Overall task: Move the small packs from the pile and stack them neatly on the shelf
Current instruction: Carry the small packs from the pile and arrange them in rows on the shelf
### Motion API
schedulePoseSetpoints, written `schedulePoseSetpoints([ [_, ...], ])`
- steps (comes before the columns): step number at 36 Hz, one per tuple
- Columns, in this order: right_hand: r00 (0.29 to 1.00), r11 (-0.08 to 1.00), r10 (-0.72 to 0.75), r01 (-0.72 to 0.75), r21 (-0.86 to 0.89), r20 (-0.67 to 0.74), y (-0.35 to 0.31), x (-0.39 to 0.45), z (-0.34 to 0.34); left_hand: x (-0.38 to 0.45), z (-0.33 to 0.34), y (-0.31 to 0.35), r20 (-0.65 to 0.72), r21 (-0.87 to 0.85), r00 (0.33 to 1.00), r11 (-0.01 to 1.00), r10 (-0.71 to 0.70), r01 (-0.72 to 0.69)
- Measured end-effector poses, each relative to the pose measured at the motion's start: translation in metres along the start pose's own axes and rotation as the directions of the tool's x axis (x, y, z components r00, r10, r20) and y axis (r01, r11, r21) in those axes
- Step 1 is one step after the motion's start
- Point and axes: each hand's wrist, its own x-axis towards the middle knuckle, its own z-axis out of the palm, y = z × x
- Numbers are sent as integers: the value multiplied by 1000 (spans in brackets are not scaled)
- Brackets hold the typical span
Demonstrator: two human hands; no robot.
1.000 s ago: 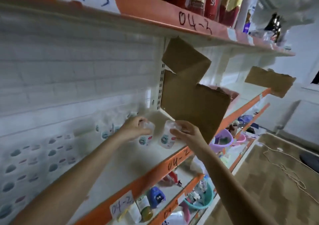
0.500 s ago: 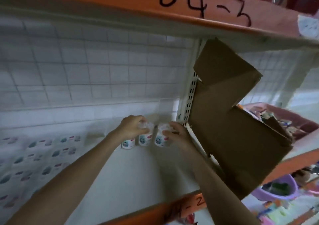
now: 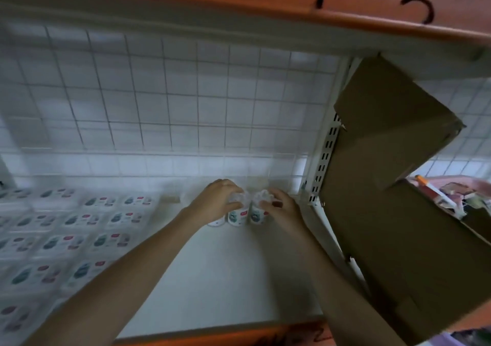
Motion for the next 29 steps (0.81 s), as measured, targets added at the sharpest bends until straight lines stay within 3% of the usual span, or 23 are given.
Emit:
schedulePoseSetpoints([
  [15, 995, 992, -91, 87, -95, -34, 2, 5, 0, 5, 10, 1, -69, 59, 997, 998, -26, 30],
  [29, 995, 986, -84, 91, -139, 56, 0, 10, -7, 3, 6, -3, -37, 35, 999, 999, -14, 15],
])
